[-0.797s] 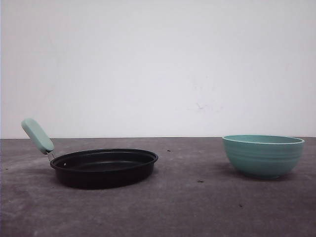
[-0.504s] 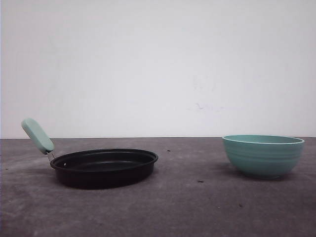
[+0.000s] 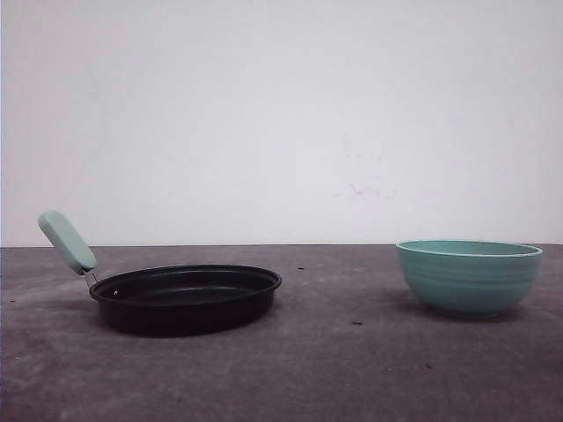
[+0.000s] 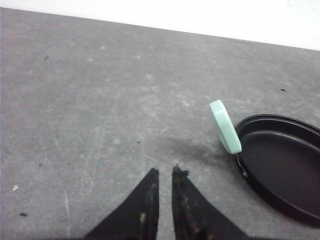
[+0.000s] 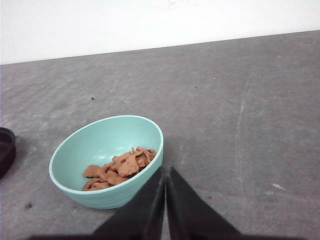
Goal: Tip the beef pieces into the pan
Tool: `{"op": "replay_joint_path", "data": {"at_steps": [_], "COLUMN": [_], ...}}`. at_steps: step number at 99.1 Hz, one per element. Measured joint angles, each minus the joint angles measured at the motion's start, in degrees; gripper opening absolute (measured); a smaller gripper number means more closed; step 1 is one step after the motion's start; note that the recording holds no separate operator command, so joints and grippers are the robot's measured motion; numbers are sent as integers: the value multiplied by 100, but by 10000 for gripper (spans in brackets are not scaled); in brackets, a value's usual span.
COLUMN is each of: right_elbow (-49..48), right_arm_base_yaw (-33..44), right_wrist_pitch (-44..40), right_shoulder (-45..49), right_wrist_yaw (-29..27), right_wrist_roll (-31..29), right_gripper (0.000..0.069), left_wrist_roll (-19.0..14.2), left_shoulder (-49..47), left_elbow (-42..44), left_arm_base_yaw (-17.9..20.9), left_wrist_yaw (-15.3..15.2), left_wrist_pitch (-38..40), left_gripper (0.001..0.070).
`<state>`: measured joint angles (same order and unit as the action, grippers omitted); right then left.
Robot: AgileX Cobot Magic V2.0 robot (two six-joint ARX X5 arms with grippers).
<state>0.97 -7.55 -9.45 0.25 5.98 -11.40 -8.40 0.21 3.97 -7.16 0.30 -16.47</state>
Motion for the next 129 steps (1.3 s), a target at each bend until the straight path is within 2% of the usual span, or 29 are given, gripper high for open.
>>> {"op": "replay_joint_path", "data": {"at_steps": [36,56,73,96,106,117,129], "right_elbow": [0,0,0,0,-2,-7,-7], "right_arm_base_yaw": [0,0,0,0,0,0,0], "right_wrist_pitch": [26,-61,-2,120,212,686,1344], "right_shoulder": [0,59,72,72,72,72,70], "right_wrist_yaw": [-20,-466,-514,-516,-476,-389,-72], "right_wrist_roll": [2,114,129,-11,-125,-326,-737], "right_gripper": [6,6,6,6,6,6,6], "left_wrist_roll": [0,0,-37,-909,-1110,-1355,-1652], "left_shoulder": [0,0,0,0,0,0,0], "left_elbow": [0,0,0,-2,-2,-2,22], "left_arm_base_yaw": [0,0,0,0,0,0,0], "left_wrist_yaw": [0,0,11,103,105,153,417], "left_wrist_pitch": [0,2,4,17,17,20,-24], "left_gripper": [22,22,22,22,22,22,22]}}
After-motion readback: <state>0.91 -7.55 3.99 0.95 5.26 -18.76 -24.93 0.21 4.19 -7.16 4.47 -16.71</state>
